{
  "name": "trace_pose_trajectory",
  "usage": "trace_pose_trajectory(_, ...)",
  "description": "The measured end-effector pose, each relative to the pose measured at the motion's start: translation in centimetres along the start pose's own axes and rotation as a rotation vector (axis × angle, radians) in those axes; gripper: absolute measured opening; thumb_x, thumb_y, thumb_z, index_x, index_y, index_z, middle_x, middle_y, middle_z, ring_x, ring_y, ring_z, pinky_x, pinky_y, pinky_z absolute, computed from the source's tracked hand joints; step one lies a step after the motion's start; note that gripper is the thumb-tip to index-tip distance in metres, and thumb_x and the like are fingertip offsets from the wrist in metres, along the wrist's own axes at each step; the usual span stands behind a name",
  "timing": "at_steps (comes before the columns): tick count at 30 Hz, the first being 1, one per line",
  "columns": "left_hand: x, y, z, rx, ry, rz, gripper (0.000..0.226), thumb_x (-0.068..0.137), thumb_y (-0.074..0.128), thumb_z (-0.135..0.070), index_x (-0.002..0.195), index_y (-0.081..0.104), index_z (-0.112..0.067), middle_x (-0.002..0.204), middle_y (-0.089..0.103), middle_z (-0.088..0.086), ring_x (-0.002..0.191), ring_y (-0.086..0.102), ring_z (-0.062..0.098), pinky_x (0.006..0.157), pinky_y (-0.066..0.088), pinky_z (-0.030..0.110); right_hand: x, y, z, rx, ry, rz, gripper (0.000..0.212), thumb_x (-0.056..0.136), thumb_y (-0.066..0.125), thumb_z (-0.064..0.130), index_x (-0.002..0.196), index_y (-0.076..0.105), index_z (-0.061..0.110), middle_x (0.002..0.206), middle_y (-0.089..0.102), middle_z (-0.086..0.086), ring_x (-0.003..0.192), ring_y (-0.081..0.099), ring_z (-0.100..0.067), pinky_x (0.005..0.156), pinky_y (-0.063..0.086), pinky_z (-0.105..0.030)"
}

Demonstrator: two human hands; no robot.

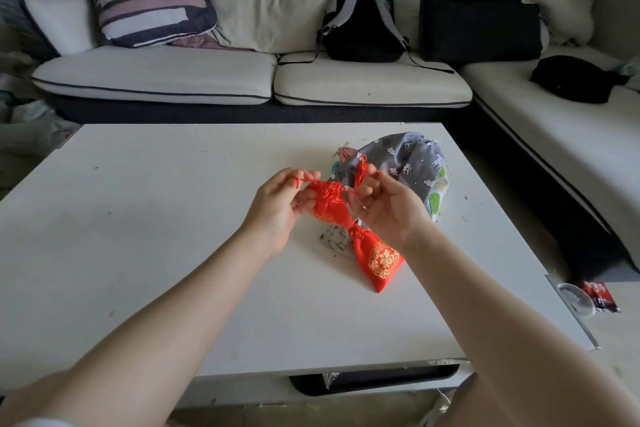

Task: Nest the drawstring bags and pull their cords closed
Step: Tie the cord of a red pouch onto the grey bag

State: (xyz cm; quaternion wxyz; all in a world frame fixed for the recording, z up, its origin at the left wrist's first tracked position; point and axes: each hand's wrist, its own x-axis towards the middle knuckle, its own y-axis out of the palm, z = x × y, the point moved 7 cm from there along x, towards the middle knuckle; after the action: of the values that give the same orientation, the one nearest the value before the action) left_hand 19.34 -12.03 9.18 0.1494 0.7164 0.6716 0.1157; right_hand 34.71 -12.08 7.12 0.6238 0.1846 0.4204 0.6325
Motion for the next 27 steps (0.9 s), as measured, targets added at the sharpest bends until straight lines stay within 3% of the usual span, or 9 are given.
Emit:
trace_pose_trajectory(4, -0.6, 0.3, 1.8, -0.261, -0.229, 0.010, 0.030, 0.099, 0.034, -0.013, 0.074, 0.049, -0.016, 0.086, 0.074, 0.001, 0.052, 0.058, 0.009, 0.048, 0.047, 0.016, 0.1, -1.4, -0.6, -0.177, 0.052, -0.103, 0.027, 0.098, 0.037, 0.015, 0.083, 0.058, 0.012, 0.053, 0.045, 0.005, 0.044, 0.046, -0.006, 0.056, 0.054, -0.025)
trace_pose_trajectory(6, -0.5, 0.7, 2.2, -0.346, -0.285, -0.007, 0.028, 0.099, 0.033, -0.015, 0.076, 0.049, -0.017, 0.068, 0.068, 0.001, 0.044, 0.048, 0.009, 0.042, 0.038, 0.016, 0.0, -1.4, -0.6, -0.213, 0.062, -0.122, 0.029, 0.098, 0.035, 0.012, 0.082, 0.058, 0.010, 0.052, 0.042, 0.004, 0.043, 0.041, -0.007, 0.056, 0.054, -0.026)
trace_pose_trajectory(8, -0.1, 0.7, 2.3, -0.400, -0.311, -0.052, 0.028, 0.098, 0.032, -0.016, 0.076, 0.049, -0.017, 0.048, 0.045, -0.005, 0.038, 0.035, 0.008, 0.039, 0.029, 0.016, 0.0, -1.1, -0.3, -0.220, 0.051, -0.149, 0.031, 0.098, 0.032, 0.010, 0.079, 0.056, 0.008, 0.051, 0.037, 0.004, 0.044, 0.033, -0.008, 0.055, 0.049, -0.024)
trace_pose_trajectory(12, 0.3, 0.6, 2.4, -0.350, -0.354, -0.076, 0.031, 0.095, 0.028, -0.012, 0.071, 0.048, -0.016, 0.039, 0.028, -0.006, 0.034, 0.028, 0.009, 0.038, 0.025, 0.016, -0.1, -0.6, 0.7, -0.191, 0.015, -0.205, 0.031, 0.099, 0.030, 0.007, 0.077, 0.053, 0.005, 0.053, 0.030, 0.002, 0.035, 0.028, -0.006, 0.050, 0.051, -0.025)
trace_pose_trajectory(16, -0.1, 0.3, 2.4, 0.070, -0.417, 0.012, 0.027, 0.083, 0.028, -0.004, 0.076, 0.053, -0.007, 0.040, 0.026, -0.004, 0.040, 0.029, 0.013, 0.044, 0.026, 0.021, -0.3, -1.4, 1.5, -0.359, 0.005, -0.250, 0.023, 0.096, 0.035, 0.006, 0.083, 0.054, 0.006, 0.059, 0.029, 0.001, 0.042, 0.029, -0.008, 0.048, 0.050, -0.024)
trace_pose_trajectory(19, 0.3, -0.3, 1.8, 0.752, -0.322, 0.095, 0.024, 0.082, 0.046, -0.016, 0.080, 0.063, 0.002, 0.043, 0.033, -0.002, 0.048, 0.031, 0.019, 0.054, 0.027, 0.026, -0.4, -1.2, 1.6, -0.534, 0.006, -0.242, 0.014, 0.093, 0.044, 0.004, 0.084, 0.054, 0.006, 0.060, 0.029, 0.000, 0.048, 0.029, -0.010, 0.049, 0.054, -0.026)
trace_pose_trajectory(22, 0.6, 0.6, 1.4, 1.282, -0.138, 0.173, 0.021, 0.081, 0.055, -0.018, 0.075, 0.067, -0.003, 0.057, 0.047, 0.006, 0.052, 0.037, 0.020, 0.048, 0.026, 0.022, -0.6, -0.3, 1.4, -0.773, -0.039, -0.233, 0.010, 0.089, 0.055, 0.003, 0.080, 0.057, 0.006, 0.057, 0.031, 0.001, 0.040, 0.034, -0.007, 0.062, 0.058, -0.034)
trace_pose_trajectory(24, 0.9, 0.9, 1.3, 1.314, -0.060, 0.186, 0.026, 0.084, 0.051, -0.019, 0.068, 0.062, -0.002, 0.064, 0.046, 0.010, 0.057, 0.038, 0.023, 0.047, 0.026, 0.023, -0.8, 0.5, 1.8, -0.931, -0.087, -0.213, 0.004, 0.087, 0.060, 0.004, 0.083, 0.061, 0.004, 0.055, 0.035, 0.000, 0.035, 0.040, -0.006, 0.071, 0.058, -0.038)
trace_pose_trajectory(27, 1.1, 1.1, 1.1, 1.005, -0.084, 0.164, 0.032, 0.083, 0.047, -0.030, 0.057, 0.050, -0.011, 0.076, 0.043, 0.010, 0.068, 0.041, 0.021, 0.064, 0.034, 0.028, -0.9, 1.1, 2.3, -1.084, -0.112, -0.149, 0.004, 0.087, 0.061, 0.006, 0.084, 0.063, 0.003, 0.057, 0.043, 0.000, 0.035, 0.047, -0.001, 0.068, 0.058, -0.028)
